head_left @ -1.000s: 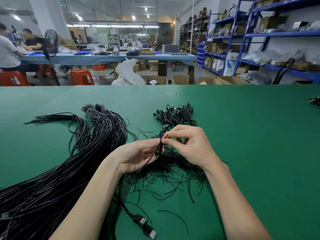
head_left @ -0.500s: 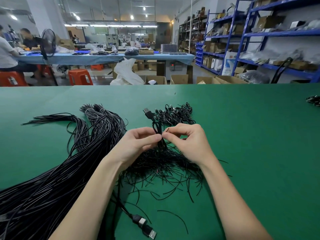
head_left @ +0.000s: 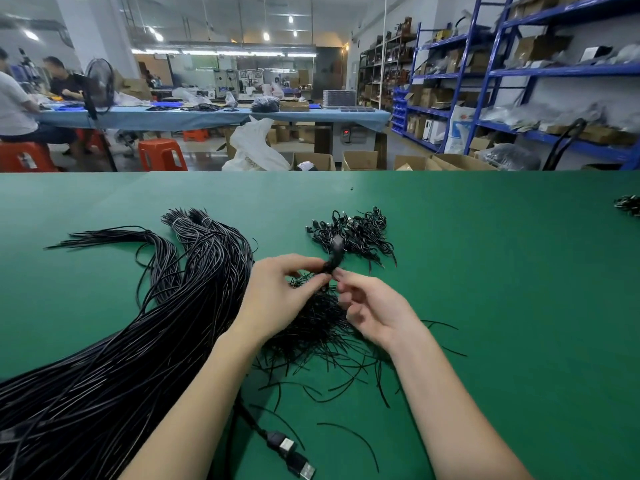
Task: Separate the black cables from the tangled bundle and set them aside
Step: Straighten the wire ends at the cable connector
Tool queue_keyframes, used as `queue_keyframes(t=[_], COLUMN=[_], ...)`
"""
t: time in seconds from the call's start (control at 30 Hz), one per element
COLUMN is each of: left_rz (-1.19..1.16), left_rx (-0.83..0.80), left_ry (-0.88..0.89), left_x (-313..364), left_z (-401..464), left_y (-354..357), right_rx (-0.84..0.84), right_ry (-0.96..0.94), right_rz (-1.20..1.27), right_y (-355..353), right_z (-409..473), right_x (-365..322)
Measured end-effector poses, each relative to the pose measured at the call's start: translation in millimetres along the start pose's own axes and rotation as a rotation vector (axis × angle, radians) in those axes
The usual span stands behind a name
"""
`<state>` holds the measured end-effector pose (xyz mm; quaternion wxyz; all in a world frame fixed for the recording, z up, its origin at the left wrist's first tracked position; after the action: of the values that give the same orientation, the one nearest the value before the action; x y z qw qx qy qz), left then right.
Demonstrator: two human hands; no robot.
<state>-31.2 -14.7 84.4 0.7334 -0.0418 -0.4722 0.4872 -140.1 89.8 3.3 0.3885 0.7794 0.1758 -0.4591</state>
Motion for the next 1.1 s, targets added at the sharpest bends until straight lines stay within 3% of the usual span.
queue_keyframes(t=[0.1, 0.23, 0.4, 0.63, 0.77, 0.87, 0.93, 1.03, 1.1], left_rz=[-0.355, -0.598, -0.691, -0.740, -0.760, -0.628, -0.359, 0.173, 0.284], left_rx=[-0.092, -0.186, -0.273, -0.339, -0.284, -0.173, -0.106, -0.025, 0.027], left_ry=[-0.360, -0.523, -0.595, -0.594, -0.540, -0.343, -0.094, 0.333, 0.366], left_x=[-34, -46, -49, -41, -36, -24, -5, 31, 35], left_z=[-4, -11, -17, -18, -16, -9, -3, -1, 0], left_y=[11, 21, 30, 33, 28, 11, -4, -11, -11], right_rx=[0.003, -0.114, -0.044, -0.011, -0.051, -0.109, -0.156, -0.242, -0.271], right_ry=[-0.242, -0.454, -0.621, -0.715, -0.617, -0.437, -0.244, 0.162, 0.211], right_rz=[-0.448, -0.688, -0.932, -1.044, -0.806, -0.556, -0.326, 0.320, 0.475], right_y=[-2, 8, 15, 21, 17, 12, 10, 20, 30], right_z=[-6, -23, -31, -34, -29, -19, -12, -7, -8], right_x=[-31, -52, -64, -69, -61, -46, -29, 10, 15])
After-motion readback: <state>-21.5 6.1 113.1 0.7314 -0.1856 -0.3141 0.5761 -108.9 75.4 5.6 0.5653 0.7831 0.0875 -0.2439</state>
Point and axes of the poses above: each hand's wrist, its own z-axis towards the middle knuckle, its own y-axis out of the palm, x = y × z, the point moved 8 cm from there along z, towards the middle knuckle, and after that the axes turned 2 degrees about -x, right-handed, at the moved point
